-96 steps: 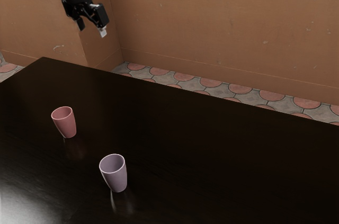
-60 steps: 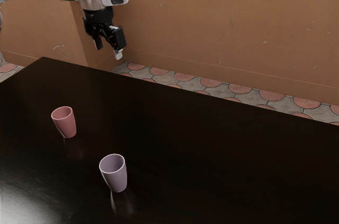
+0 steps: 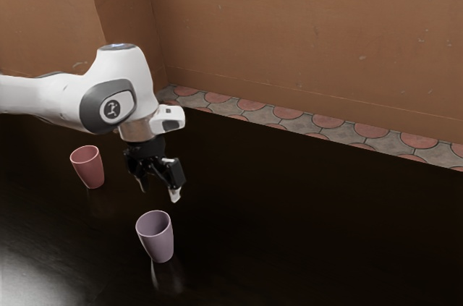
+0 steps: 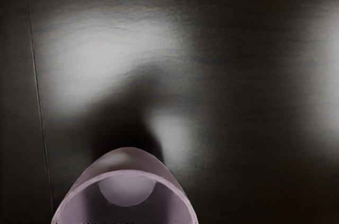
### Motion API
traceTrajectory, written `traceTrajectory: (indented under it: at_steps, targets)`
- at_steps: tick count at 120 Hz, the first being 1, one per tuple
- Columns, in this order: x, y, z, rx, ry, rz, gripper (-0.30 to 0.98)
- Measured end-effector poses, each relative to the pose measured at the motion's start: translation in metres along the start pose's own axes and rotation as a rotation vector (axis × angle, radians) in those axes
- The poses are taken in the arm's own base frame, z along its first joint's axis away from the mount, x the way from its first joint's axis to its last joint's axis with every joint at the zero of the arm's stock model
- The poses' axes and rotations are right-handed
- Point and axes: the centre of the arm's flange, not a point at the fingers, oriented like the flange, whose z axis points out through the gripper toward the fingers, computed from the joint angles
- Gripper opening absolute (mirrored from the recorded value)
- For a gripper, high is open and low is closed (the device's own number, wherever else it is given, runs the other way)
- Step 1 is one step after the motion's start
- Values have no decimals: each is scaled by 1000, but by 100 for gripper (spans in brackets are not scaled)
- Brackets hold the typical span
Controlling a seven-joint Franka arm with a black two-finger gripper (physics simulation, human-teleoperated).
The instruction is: Place the right cup onto the left cup
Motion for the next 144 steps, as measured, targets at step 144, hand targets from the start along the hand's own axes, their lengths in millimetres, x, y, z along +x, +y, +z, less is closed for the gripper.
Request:
traceTrajectory:
  at_steps: [144]
  targets:
    - [-19, 17, 97, 42, -7, -432, 55]
